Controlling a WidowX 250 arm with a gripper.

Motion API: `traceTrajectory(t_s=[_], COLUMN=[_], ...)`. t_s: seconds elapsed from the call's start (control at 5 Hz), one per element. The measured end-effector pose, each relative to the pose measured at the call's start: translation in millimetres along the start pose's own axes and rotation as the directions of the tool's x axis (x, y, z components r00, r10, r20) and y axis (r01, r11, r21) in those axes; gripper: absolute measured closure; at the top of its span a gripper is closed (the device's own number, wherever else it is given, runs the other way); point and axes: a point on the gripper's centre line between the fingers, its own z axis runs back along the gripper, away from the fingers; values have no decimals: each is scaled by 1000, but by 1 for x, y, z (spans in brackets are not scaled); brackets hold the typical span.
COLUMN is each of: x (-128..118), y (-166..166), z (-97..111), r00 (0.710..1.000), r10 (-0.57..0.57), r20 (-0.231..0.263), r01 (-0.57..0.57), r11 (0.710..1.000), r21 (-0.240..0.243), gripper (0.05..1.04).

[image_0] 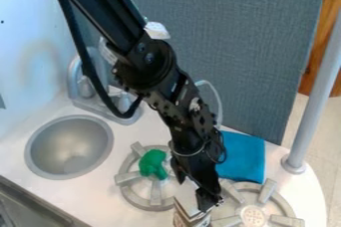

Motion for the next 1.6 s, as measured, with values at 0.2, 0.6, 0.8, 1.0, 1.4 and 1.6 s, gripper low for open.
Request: traceTrajectory(t_s=[0.2,0.6,0.8,1.0,1.4,1.6], x=[-2,19,46,48,42,41], y=[-2,24,54,95,160,177], z=[0,66,84,71,48,37], r00=[1000,993,977,962,927,913], r10=[-8,49,111,208,348,390], r20=[-13,108,184,177,141,123], r01=[7,-49,-114,-214,-358,-397], r11=[1000,999,994,977,933,917], r21=[-12,-2,5,13,45,39], gripper=[272,272,272,272,272,272])
